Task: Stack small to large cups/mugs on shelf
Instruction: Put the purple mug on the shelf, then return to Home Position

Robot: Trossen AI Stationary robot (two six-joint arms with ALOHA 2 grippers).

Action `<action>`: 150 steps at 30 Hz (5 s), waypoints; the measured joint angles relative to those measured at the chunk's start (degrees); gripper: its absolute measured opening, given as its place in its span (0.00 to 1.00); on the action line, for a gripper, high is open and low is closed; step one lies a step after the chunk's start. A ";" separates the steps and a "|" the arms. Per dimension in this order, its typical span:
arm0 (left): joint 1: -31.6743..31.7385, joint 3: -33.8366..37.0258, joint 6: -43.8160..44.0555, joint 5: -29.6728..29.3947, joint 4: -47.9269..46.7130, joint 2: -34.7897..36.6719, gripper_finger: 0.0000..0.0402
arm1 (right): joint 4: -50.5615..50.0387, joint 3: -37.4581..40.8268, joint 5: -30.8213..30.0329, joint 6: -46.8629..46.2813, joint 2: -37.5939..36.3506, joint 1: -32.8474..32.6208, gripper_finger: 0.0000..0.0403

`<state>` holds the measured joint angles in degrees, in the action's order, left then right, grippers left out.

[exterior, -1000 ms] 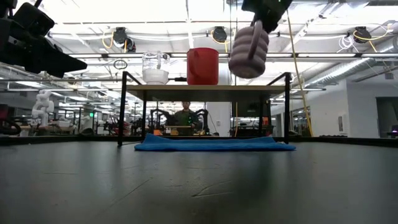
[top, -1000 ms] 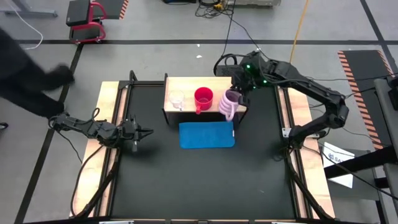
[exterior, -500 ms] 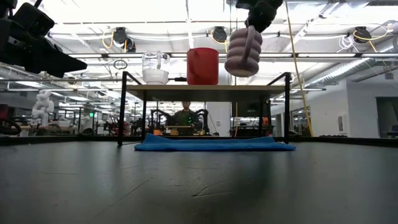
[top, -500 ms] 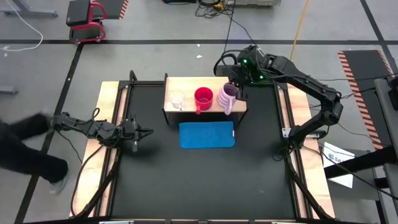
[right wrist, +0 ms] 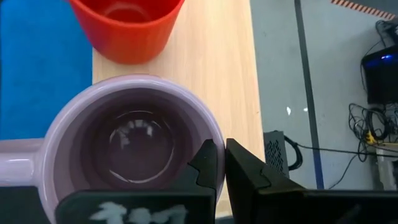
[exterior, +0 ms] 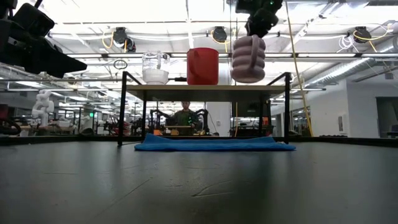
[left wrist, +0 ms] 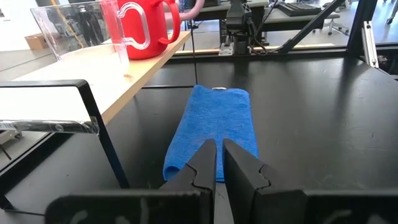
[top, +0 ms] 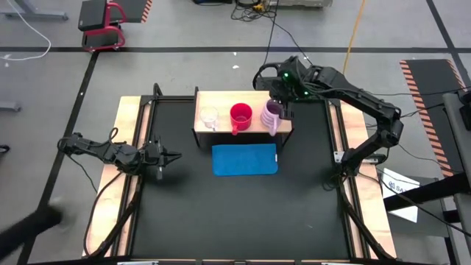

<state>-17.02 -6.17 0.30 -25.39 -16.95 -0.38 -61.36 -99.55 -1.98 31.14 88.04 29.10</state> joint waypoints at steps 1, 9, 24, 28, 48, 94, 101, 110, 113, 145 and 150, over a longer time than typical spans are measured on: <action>0.00 0.00 0.00 0.00 0.02 0.00 0.08 | -0.17 0.00 -0.05 0.04 0.06 -0.17 0.01; 0.00 0.00 -0.02 0.00 0.00 0.00 0.08 | -0.04 0.07 -0.06 -0.29 0.08 -0.33 0.01; 0.00 0.00 -0.03 0.00 0.01 0.00 0.08 | -1.40 0.07 0.11 -1.42 0.84 -0.33 0.01; 0.00 0.00 -0.02 0.01 0.00 0.00 0.08 | -2.14 0.17 0.11 -1.49 2.18 -0.35 0.01; 0.00 0.00 -0.33 1.49 -0.50 0.02 0.08 | -0.13 0.02 0.40 -1.95 3.71 -0.46 0.01; -0.02 0.00 0.00 1.53 -0.61 0.02 0.08 | -1.22 -2.17 2.48 -4.14 3.67 -1.26 0.27; -0.01 0.00 0.00 1.53 -0.63 0.02 0.08 | -0.77 -2.19 2.20 -4.09 0.90 -1.25 0.27; -0.02 0.00 -0.02 1.90 -0.74 0.00 0.08 | -0.98 -2.19 2.21 -6.24 -2.39 -1.53 0.27; -0.02 0.00 -0.02 1.90 -0.72 0.01 0.08 | -1.02 -2.19 2.21 -6.45 -2.61 -1.90 0.27; 0.00 0.00 0.20 1.95 -0.44 0.02 0.08 | -1.89 5.64 4.02 -14.22 -23.88 -8.72 0.00; -0.01 0.00 0.20 1.95 -0.41 0.02 0.08 | -1.48 13.59 4.99 -15.48 -30.92 -10.93 0.00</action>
<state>-17.03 -6.17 0.49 -23.44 -17.36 -0.36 -62.85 -85.96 3.01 15.66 57.12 18.17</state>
